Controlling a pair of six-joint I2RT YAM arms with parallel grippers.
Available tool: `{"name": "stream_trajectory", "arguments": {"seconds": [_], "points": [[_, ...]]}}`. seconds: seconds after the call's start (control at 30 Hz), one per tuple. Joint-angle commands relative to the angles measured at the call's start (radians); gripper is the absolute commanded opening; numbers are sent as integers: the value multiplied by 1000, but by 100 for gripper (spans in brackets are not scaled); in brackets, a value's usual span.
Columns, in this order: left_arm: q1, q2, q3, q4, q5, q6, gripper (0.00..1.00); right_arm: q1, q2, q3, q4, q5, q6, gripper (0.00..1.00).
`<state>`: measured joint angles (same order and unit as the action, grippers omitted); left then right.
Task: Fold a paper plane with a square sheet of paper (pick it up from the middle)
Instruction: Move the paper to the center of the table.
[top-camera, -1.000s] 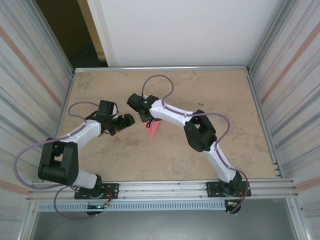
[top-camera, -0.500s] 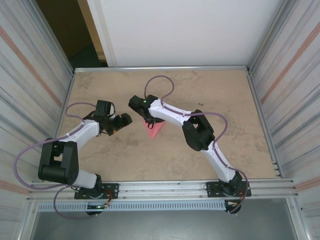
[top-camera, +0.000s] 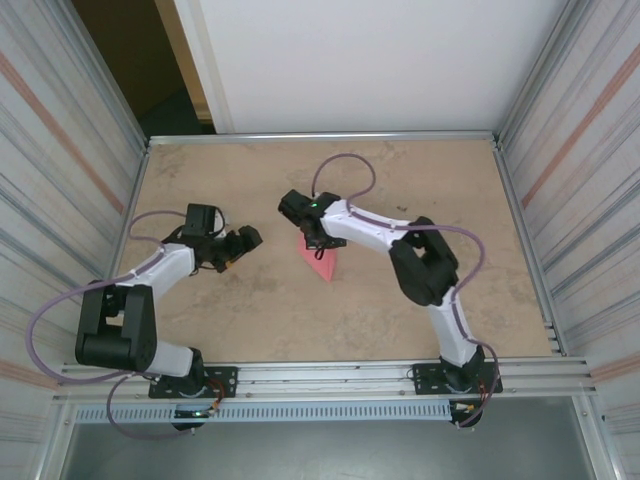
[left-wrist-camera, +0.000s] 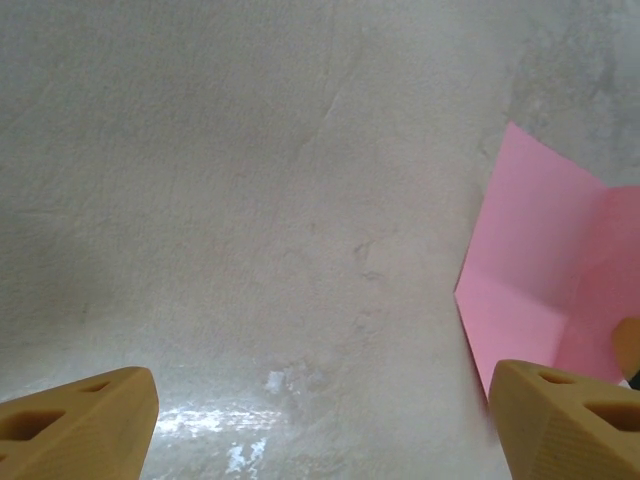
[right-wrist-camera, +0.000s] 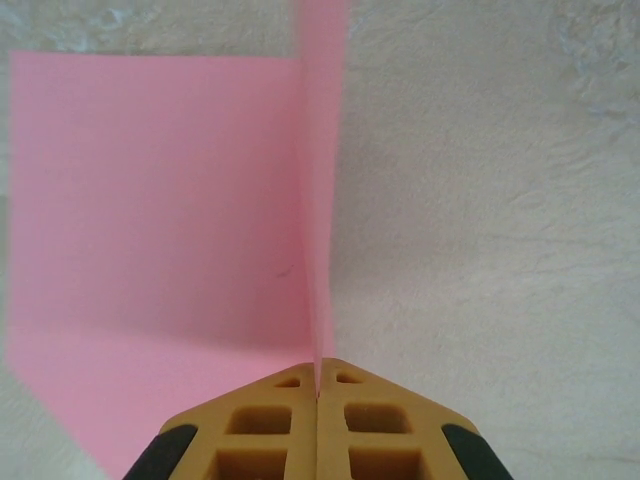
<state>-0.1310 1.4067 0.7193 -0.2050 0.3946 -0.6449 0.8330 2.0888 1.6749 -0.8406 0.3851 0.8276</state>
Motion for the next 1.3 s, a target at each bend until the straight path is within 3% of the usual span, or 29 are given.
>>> {"name": "stream_trajectory", "arguments": {"seconds": [0.0, 0.13, 0.27, 0.47, 0.77, 1.0, 1.27], "points": [[7, -55, -32, 92, 102, -61, 87, -69, -178, -164, 313, -233, -27, 2], [5, -86, -73, 174, 161, -116, 87, -156, -307, -366, 576, -490, -25, 3], [2, -120, -115, 239, 178, -157, 86, -220, -380, -515, 746, -611, 2, 5], [-61, -185, -154, 266, 108, -159, 86, -280, -363, -673, 923, -744, 53, 8], [-319, -149, -117, 202, -99, -83, 82, -315, -334, -816, 1055, -781, 77, 10], [-542, 24, 12, 182, -244, -64, 71, -325, -338, -872, 1096, -772, 94, 11], [-608, 216, 123, 233, -276, -100, 51, -341, -348, -908, 1124, -772, 111, 12]]}}
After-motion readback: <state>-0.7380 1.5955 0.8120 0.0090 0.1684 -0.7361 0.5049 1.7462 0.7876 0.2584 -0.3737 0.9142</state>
